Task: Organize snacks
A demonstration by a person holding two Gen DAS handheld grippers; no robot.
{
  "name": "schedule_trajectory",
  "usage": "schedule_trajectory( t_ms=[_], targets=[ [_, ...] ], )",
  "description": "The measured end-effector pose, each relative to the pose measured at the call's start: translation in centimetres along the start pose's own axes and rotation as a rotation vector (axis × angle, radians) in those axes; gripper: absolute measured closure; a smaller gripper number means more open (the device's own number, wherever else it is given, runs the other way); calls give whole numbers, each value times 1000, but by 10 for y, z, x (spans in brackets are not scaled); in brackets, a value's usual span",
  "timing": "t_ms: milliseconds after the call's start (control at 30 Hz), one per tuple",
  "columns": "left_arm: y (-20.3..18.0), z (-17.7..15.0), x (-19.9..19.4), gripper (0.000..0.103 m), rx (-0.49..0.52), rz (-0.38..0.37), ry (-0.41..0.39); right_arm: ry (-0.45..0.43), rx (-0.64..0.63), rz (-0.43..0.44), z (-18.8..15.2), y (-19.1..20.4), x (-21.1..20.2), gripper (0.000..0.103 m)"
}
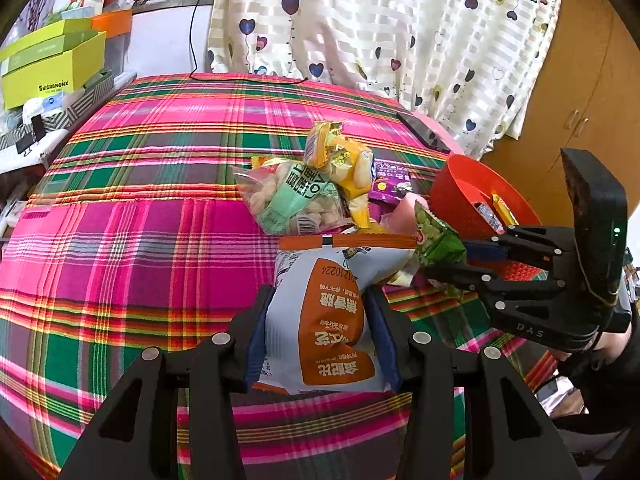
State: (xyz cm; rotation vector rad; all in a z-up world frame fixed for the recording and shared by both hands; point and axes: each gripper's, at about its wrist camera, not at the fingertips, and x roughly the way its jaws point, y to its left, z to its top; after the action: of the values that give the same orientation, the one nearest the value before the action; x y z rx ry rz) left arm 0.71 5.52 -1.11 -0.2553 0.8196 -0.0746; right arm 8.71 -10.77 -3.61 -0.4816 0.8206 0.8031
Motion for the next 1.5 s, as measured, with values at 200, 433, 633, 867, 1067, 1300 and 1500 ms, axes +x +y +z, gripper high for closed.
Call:
schedule_trajectory(
  t_ms=[200,433,633,867,1067,1300,1500],
  targets=[
    [-8,3,-5,56,2,-3,-19,-63,29,13,0,3,-21,80],
    [-21,8,-8,56,10,-13,-40,-139,69,15,4,0,-45,80],
    [-33,15,-8,56,22,-22,-51,-187,92,9,4,-4,-62,79],
    [-43,23,-6,56,41,-27,-55,-213,114,0,2,-10,-73,80],
    [-53,29,-6,56,56,-30,-64,-234,136,-14,-2,-18,-83,79],
    [-68,36,-5,56,87,-44,-71,-258,166,-37,-9,-30,-95,80],
    [-84,43,-4,56,115,-58,-75,-270,194,-57,-17,-41,-104,79]
  ],
)
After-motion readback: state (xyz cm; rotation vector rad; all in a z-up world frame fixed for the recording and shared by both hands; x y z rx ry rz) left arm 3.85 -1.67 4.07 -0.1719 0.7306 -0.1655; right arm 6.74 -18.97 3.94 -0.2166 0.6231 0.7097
